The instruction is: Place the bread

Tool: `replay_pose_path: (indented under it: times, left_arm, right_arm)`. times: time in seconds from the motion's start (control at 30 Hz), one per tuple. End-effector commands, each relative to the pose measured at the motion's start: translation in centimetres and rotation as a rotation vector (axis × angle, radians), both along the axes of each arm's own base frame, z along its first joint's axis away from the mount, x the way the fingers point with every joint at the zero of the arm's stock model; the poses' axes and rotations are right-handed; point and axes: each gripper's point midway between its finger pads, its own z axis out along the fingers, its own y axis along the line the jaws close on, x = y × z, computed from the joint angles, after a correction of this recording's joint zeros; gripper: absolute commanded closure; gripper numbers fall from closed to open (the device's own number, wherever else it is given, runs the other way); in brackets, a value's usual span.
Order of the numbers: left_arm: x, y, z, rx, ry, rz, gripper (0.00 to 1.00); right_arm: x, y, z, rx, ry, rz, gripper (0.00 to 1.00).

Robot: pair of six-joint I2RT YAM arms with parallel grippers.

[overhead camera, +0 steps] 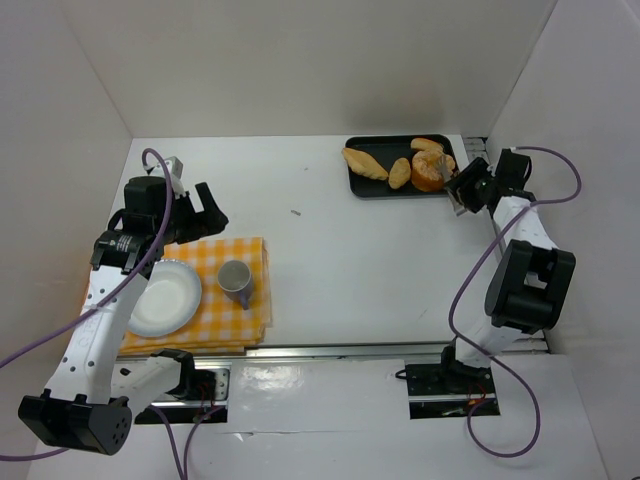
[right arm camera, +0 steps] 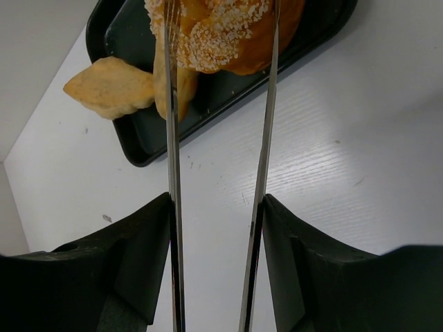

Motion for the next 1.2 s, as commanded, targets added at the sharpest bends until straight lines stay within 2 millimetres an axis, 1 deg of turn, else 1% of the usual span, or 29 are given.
replay_pose_path:
  times: [0.0,0.03,0.07,0.1,0.13,0.17,0.23,0.3,0.37,0.4,0.43,0.57,0.63,0.67,0.7,0.73,0.77,0.8,0.83,0.87,0.9,0.93,0.97,1.0,1.07,1.1,1.13,1.17]
  left_arm:
    - [0.6,-0.4,2.3,-0.025,-0.068,-0.004,0.00]
    - [0.6,-0.4,2.3,-0.025,-0.068,-0.004,0.00]
    - [0.6,-0.4,2.3,-0.025,-0.068,-0.004,0.00]
    - [0.6,-0.4,2.3,-0.025,-0.068,-0.004,0.00]
    - [0.6,-0.4,2.3,-0.025,-0.068,-0.004,0.00]
    - [0.5,-0.4,2.0,-0.025,-0.059,-0.003,0.00]
    - [0.5,-0.4,1.9,-0.025,-0.059,-0.003,0.00]
    - [0.5,-0.4,1.9,-0.025,-0.059,-0.003,0.00]
    - [0.4,-0.2,2.2,-0.020,-0.068,0.005,0.00]
    - [0.5,0.0,2.2,-0.015,-0.069,0.013,0.00]
    - [0.5,0.0,2.2,-0.015,-0.069,0.013,0.00]
    - [0.5,0.0,2.2,-0.015,-0.069,0.013,0.00]
    - [0.5,0.0,2.2,-0.015,-0.069,0.013,0.00]
    - [0.5,0.0,2.2,-0.015,-0.069,0.013,0.00]
    - [0.5,0.0,2.2,-0.015,-0.069,0.013,0.00]
    - [0.5,0.0,2.2,-0.015,-0.069,0.013,0.00]
    - [0.3,0.0,2.4,-0.016,-0.078,0.013,0.00]
    - [0.2,0.0,2.3,-0.015,-0.069,0.013,0.00]
    - [0.2,0.0,2.2,-0.015,-0.069,0.013,0.00]
    - [0.2,0.0,2.2,-0.015,-0.069,0.013,0.00]
    - [0.2,0.2,2.2,-0.002,-0.071,0.016,0.00]
    - [0.1,0.2,2.9,-0.004,-0.091,0.016,0.00]
    - [0.1,0.2,2.9,-0.004,-0.091,0.016,0.00]
    - [-0.1,0.2,2.7,-0.003,-0.080,0.016,0.00]
    - [0.0,0.4,3.6,0.000,-0.102,0.023,0.00]
    - [-0.1,0.4,3.4,0.001,-0.093,0.023,0.00]
    - [-0.1,0.4,4.2,-0.001,-0.108,0.024,0.00]
    - [-0.1,0.4,4.7,-0.002,-0.119,0.024,0.00]
  right_arm:
    - [2.2,-0.4,3.0,-0.007,-0.117,0.009,0.40]
    - [2.6,-0.6,2.6,-0.005,-0.108,0.009,0.40]
    - [2.6,-0.6,2.0,0.001,-0.091,0.009,0.40]
    - [2.9,-0.8,3.0,-0.009,-0.105,0.002,0.40]
    - [3.1,-1.0,2.4,-0.011,-0.092,-0.007,0.40]
    - [3.1,-1.0,2.4,-0.011,-0.092,-0.007,0.40]
    - [3.1,-1.0,2.4,-0.004,-0.091,-0.012,0.40]
    - [3.0,-1.2,1.7,-0.004,-0.067,-0.022,0.41]
    - [3.1,-1.7,1.9,-0.021,-0.063,-0.045,0.41]
    - [3.2,-1.4,1.8,-0.027,-0.061,-0.045,0.41]
    - [3.0,-1.5,1.5,-0.028,-0.047,-0.052,0.41]
    - [3.0,-1.7,1.5,-0.042,-0.045,-0.056,0.41]
    - [3.3,-1.6,1.6,-0.057,-0.056,-0.059,0.45]
    - [3.3,-1.8,1.0,-0.069,-0.043,-0.062,0.46]
    - [3.3,-1.8,1.0,-0.069,-0.043,-0.062,0.48]
    - [3.6,-1.9,1.0,-0.069,-0.044,-0.062,0.52]
    - [3.8,-1.9,1.4,-0.070,-0.049,-0.062,0.54]
    - [3.8,-1.9,1.4,-0.070,-0.049,-0.062,0.57]
    - [3.9,-2.0,1.8,-0.073,-0.057,-0.062,0.60]
    - [3.9,-2.0,1.8,-0.073,-0.057,-0.062,0.69]
    - [3.8,-1.9,3.0,-0.079,-0.082,-0.063,0.74]
    - [3.7,-1.9,3.7,-0.083,-0.097,-0.063,0.77]
    - [3.4,-1.5,4.1,-0.090,-0.104,-0.060,0.80]
    - [3.0,-1.6,6.2,-0.110,-0.147,-0.075,0.86]
    - [2.5,-0.8,8.2,-0.130,-0.185,-0.073,0.91]
    - [2.2,-0.7,9.3,-0.136,-0.209,-0.074,0.93]
    - [1.7,0.0,11.1,-0.155,-0.248,-0.064,0.98]
    - [1.5,0.9,11.9,-0.156,-0.260,-0.048,0.99]
